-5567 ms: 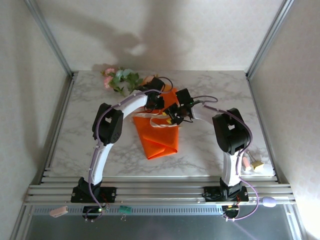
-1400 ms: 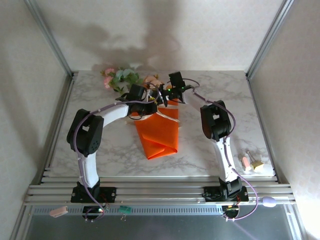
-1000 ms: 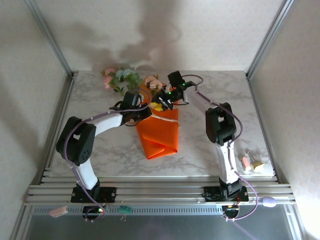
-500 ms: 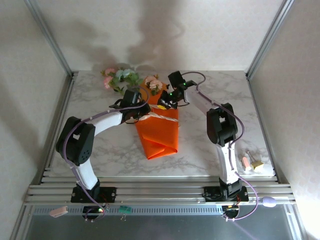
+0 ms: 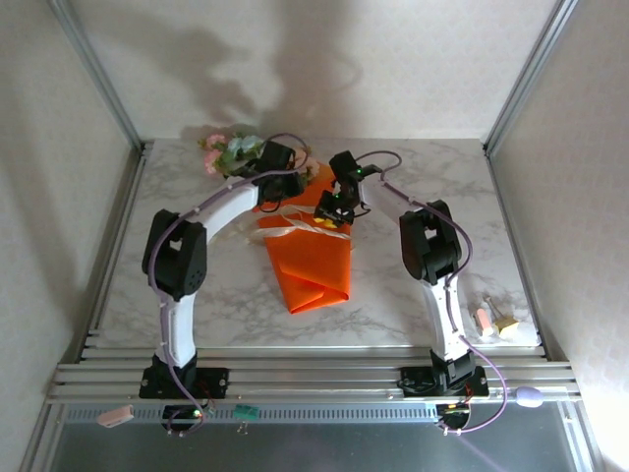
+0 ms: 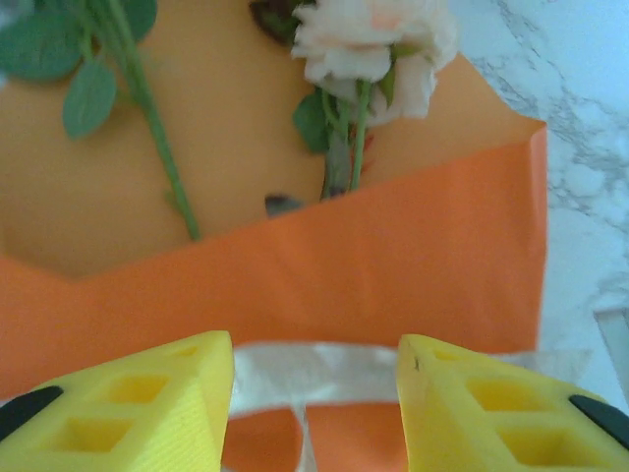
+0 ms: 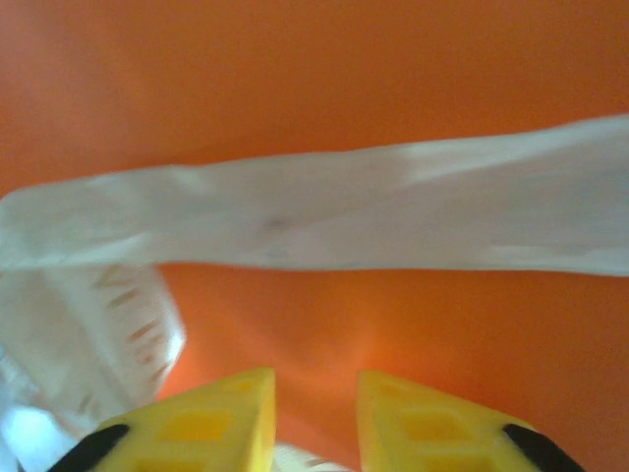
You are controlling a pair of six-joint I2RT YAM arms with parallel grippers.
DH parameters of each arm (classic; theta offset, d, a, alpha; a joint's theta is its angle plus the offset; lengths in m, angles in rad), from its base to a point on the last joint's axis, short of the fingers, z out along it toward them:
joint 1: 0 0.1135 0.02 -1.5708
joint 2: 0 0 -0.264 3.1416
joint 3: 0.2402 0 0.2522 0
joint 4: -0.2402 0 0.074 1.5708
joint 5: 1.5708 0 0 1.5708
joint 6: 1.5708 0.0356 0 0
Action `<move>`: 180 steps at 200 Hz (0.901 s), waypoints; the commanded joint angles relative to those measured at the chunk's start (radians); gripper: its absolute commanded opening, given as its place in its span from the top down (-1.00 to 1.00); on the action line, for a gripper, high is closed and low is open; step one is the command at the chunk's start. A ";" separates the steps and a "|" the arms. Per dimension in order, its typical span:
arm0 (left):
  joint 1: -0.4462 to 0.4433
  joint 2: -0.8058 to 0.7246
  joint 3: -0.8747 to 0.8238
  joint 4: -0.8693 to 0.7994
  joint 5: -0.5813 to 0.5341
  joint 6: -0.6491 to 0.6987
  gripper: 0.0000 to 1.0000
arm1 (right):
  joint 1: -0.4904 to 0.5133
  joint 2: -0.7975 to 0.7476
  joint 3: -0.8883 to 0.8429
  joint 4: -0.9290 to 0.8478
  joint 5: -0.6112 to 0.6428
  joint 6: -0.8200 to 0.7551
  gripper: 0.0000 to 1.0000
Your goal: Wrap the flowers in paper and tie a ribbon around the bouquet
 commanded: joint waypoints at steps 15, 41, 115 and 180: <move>-0.118 0.135 0.165 -0.134 -0.211 0.233 -0.02 | -0.091 -0.156 -0.152 0.099 0.065 0.153 0.26; -0.196 0.206 0.243 -0.122 -0.322 0.346 -0.18 | -0.149 -0.255 -0.243 0.156 0.068 0.203 0.23; -0.259 0.343 0.343 -0.112 -0.366 0.378 -0.35 | -0.227 -0.370 -0.283 0.108 0.040 0.182 0.22; -0.252 0.418 0.384 -0.159 -0.277 0.325 -0.02 | -0.231 -0.414 -0.312 0.082 0.044 0.149 0.25</move>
